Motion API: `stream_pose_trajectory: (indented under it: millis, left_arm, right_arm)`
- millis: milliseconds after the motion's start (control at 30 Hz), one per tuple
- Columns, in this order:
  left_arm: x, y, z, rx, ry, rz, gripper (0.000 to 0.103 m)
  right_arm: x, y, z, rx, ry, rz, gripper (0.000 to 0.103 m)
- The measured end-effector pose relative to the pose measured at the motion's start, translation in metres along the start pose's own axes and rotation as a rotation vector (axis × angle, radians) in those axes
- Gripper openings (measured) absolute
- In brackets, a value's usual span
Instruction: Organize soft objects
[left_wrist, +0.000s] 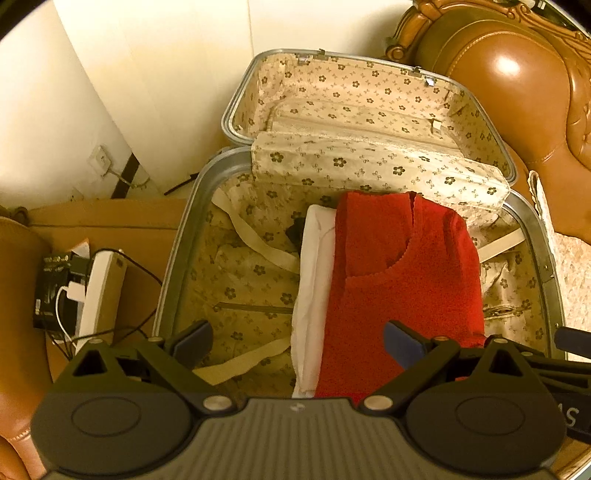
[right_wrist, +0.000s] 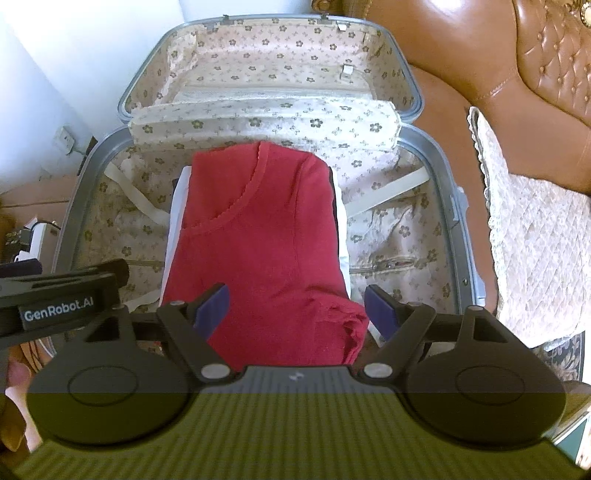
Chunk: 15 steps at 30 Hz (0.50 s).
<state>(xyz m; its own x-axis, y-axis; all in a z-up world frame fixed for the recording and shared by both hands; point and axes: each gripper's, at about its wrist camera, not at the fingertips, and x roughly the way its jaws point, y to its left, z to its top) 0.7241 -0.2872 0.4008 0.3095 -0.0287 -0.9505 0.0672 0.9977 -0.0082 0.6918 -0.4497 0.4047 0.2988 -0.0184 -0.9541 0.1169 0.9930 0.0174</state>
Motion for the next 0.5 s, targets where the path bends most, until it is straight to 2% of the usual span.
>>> stream_pose_trajectory:
  millis: [300,500]
  left_arm:
    - [-0.001,-0.001,-0.008,-0.024,-0.018,-0.016,0.098]
    - [-0.004,-0.007,-0.013,-0.009,-0.016,0.018,0.098]
  right_arm:
    - [0.000,-0.003,-0.002,-0.011,0.003,0.007,0.088]
    - [0.000,-0.008,-0.008,-0.004,0.007,0.016,0.088]
